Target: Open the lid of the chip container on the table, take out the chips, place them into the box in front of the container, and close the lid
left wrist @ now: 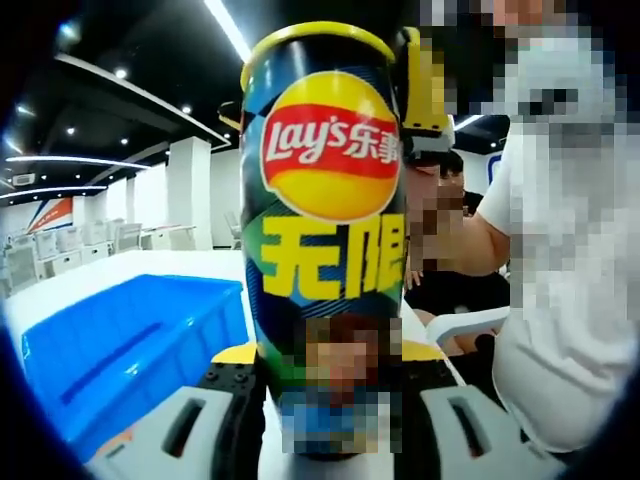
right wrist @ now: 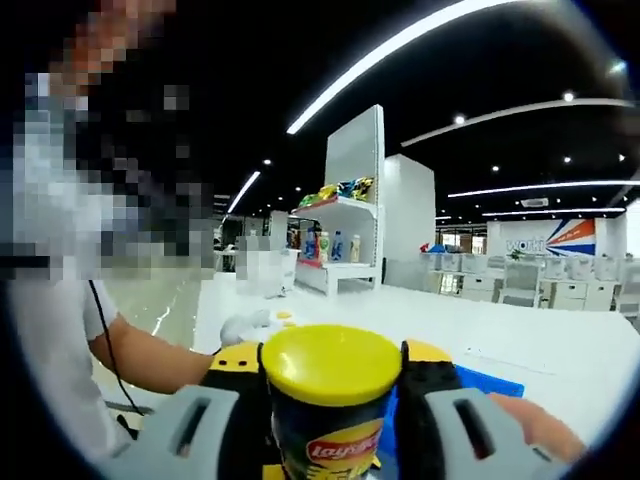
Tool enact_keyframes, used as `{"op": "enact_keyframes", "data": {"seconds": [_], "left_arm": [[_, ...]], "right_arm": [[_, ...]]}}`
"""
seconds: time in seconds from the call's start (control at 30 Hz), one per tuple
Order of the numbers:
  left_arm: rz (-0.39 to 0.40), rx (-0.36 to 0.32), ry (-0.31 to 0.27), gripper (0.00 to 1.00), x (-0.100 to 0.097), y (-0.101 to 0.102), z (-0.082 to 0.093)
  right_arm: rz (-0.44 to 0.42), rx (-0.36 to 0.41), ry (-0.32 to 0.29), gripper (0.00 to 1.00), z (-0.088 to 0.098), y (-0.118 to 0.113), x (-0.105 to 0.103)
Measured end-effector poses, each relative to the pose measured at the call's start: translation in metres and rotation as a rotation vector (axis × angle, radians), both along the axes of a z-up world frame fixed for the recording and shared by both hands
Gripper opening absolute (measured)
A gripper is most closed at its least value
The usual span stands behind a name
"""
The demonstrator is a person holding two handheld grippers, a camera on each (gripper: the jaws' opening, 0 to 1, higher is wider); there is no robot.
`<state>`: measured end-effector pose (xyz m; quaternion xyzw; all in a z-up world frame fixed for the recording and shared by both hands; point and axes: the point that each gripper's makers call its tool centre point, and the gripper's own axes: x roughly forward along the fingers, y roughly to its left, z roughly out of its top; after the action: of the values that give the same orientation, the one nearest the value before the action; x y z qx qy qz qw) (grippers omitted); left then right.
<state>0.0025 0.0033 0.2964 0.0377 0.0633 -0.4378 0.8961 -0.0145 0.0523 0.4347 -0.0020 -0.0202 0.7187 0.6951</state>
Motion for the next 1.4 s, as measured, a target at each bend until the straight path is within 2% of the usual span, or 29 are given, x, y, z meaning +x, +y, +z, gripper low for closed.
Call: {"op": "enact_keyframes", "data": {"seconds": [0.43,1.4], "left_arm": [[0.003,0.006,-0.004,0.48,-0.0002,0.0006,0.0002],[0.008,0.028,-0.023,0.49,0.0011,-0.0010,-0.0007]], "right_arm": [[-0.026,0.008,0.067,0.40,-0.0001,0.0011,0.0038],[-0.071,0.000,0.149,0.40,-0.0028,-0.0048,0.0037]]}}
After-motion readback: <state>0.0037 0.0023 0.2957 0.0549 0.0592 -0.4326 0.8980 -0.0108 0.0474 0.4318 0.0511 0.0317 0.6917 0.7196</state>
